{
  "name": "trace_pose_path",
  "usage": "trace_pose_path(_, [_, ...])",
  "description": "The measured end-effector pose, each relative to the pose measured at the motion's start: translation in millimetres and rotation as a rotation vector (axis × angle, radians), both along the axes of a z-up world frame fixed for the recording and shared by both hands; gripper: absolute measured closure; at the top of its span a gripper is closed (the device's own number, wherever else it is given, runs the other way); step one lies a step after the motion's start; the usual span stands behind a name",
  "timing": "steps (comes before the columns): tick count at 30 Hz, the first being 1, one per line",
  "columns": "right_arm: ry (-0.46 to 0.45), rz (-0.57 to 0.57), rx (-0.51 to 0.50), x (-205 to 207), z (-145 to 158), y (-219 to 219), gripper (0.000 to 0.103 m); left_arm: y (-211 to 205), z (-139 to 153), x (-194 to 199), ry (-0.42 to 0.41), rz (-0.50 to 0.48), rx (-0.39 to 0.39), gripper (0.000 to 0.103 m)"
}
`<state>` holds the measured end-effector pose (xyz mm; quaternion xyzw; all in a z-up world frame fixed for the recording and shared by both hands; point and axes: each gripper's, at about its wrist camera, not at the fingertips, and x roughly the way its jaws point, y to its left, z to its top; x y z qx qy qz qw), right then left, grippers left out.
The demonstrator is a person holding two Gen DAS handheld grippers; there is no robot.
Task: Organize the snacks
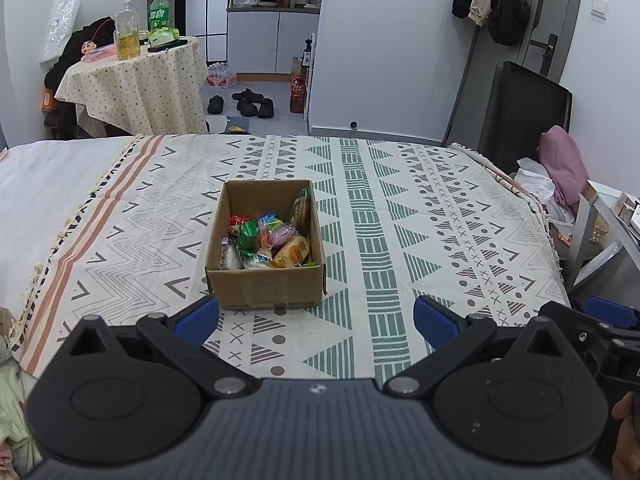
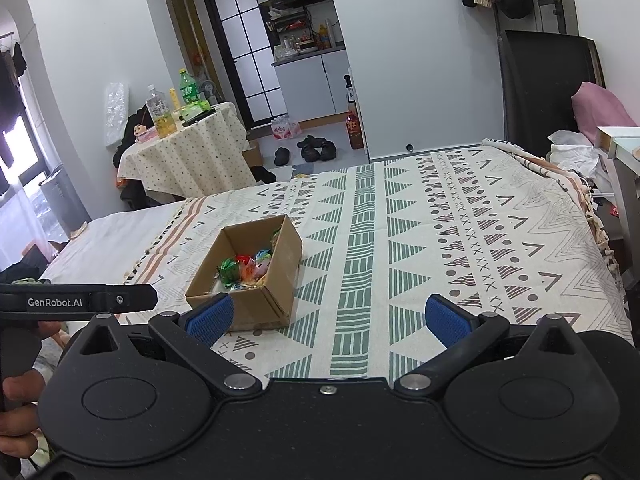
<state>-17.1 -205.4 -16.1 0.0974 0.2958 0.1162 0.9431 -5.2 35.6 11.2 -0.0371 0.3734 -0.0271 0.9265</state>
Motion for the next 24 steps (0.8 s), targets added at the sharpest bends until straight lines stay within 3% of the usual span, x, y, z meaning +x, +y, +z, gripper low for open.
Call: trace_pose_path(24, [0.014,-0.012,-0.002,4.7,-6.4,-5.2,0.0,-5.0,0.1,2.6,0.0,-0.015,0.014,0.0])
